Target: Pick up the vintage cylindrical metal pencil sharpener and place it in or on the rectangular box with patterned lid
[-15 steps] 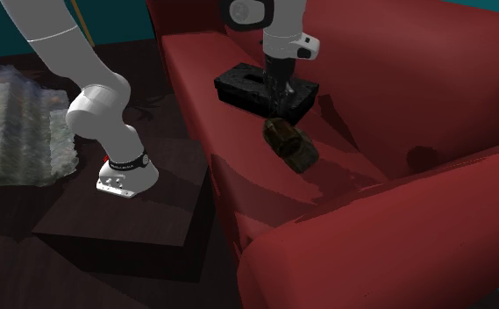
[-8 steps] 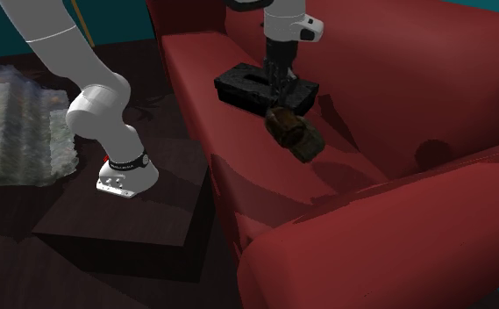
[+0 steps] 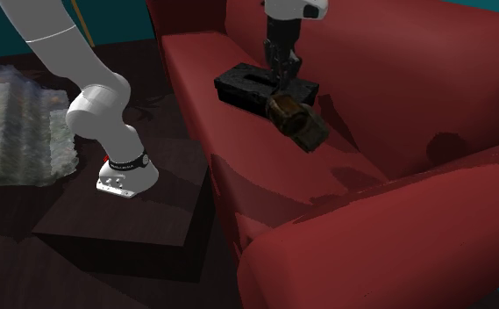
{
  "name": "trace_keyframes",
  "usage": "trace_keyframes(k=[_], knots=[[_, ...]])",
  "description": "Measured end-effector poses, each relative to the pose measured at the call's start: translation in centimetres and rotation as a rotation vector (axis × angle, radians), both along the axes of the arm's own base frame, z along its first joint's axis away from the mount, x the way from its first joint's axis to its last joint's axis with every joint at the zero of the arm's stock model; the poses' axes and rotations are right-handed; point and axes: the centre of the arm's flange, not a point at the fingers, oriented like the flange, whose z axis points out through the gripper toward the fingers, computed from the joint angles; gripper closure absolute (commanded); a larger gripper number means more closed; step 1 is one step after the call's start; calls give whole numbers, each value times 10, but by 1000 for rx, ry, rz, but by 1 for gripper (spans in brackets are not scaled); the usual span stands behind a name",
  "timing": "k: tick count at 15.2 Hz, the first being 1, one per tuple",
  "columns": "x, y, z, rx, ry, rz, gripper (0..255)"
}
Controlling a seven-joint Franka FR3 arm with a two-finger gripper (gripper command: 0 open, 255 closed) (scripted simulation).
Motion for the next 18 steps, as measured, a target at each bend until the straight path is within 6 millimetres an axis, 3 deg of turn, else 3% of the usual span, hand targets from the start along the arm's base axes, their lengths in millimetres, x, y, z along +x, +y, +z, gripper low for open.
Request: trace_keyframes(k=[8,11,18], knots=[[-1,7,40,0,0,0,255],[-3,37,44,0,0,1,255],[-6,131,52,0,0,2,255]])
